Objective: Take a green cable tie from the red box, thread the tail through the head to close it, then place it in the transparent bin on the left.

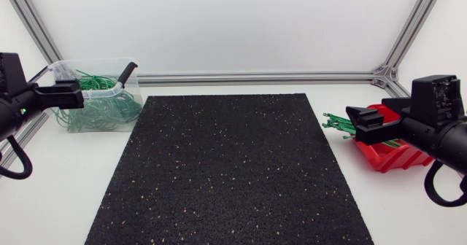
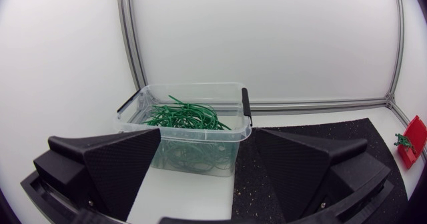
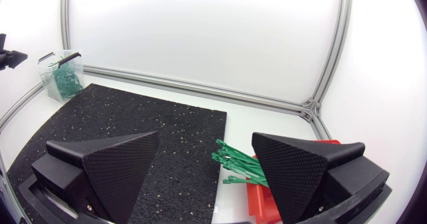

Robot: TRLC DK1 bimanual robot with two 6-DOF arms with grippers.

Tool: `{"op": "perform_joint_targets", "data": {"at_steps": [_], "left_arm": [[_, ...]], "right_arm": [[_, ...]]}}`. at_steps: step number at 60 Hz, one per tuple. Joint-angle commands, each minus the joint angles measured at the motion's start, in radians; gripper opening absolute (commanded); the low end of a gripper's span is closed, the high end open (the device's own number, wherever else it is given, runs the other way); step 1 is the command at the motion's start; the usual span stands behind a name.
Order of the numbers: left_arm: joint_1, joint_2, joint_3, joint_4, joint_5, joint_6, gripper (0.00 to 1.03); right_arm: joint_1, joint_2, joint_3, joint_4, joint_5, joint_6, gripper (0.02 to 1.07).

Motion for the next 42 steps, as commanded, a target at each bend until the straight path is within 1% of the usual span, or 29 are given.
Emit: {"op": "perform_joint_targets", "data": {"at_steps": [1, 13, 21, 25, 42], "left_arm": [[-0.018, -0.065, -0.072, 0.03, -0.006, 0.01, 0.99], [-0.067, -0.228, -0.19, 0.058, -0.004, 0.006, 0.99], [-0.12, -0.337, -0.279, 0.087, -0.004, 0.007, 0.99], [-0.133, -0.384, -0.319, 0.096, -0.006, 0.009, 0.99], [-0.102, -0.528, -0.42, 0.071, 0.044, -0.004, 0.99]], "right_arm": [[-0.026, -0.055, -0.051, 0.005, 0.014, -0.018, 1.03], [-0.077, -0.199, -0.149, 0.036, 0.026, -0.024, 1.03], [-0.078, -0.275, -0.203, 0.052, 0.03, -0.007, 1.03], [-0.078, -0.307, -0.226, 0.057, 0.032, 0.003, 1.03], [-0.075, -0.451, -0.33, 0.083, 0.04, 0.047, 1.03]]}}
